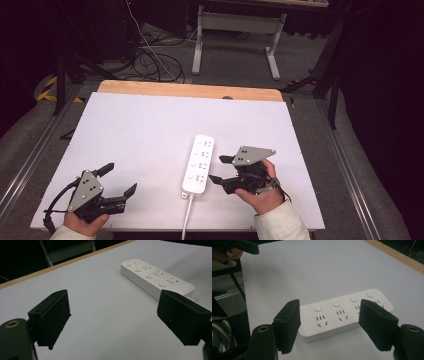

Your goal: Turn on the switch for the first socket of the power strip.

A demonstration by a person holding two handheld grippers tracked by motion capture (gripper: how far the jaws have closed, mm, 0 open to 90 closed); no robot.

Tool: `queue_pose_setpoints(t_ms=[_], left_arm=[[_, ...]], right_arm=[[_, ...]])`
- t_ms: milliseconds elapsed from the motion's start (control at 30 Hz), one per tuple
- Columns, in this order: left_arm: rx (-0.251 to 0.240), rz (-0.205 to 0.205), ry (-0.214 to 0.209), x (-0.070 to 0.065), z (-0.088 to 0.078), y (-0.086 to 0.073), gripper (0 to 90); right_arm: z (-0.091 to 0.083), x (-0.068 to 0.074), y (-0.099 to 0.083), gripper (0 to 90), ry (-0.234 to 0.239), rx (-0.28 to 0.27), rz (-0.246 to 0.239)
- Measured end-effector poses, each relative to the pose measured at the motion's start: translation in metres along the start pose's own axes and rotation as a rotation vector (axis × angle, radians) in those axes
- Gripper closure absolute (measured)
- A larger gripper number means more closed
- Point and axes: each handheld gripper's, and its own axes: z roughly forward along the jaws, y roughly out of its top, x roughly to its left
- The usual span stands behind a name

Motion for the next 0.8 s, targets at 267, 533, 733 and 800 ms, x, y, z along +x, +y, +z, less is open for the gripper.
queue_pose_setpoints(t_ms=[267,533,733,800], left_arm=[[-0.002,0.003,0.001,0.000,0.000,0.000,12.4],[-0.001,0.008,-0.002,0.000,-0.001,0.000,12.4],[-0.002,0.009,-0.001,0.000,-0.001,0.000,12.5],[-0.005,0.009,0.000,-0.001,-0.001,0.001,12.8]], right_arm=[[0.016,0.005,0.012,36.1,0.026,0.012,-0.022],[0.032,0.010,0.023,37.6,0.057,0.024,-0.036],[0.041,0.014,0.028,41.6,0.070,0.038,-0.056],[0.042,0.014,0.029,44.6,0.065,0.041,-0.069]])
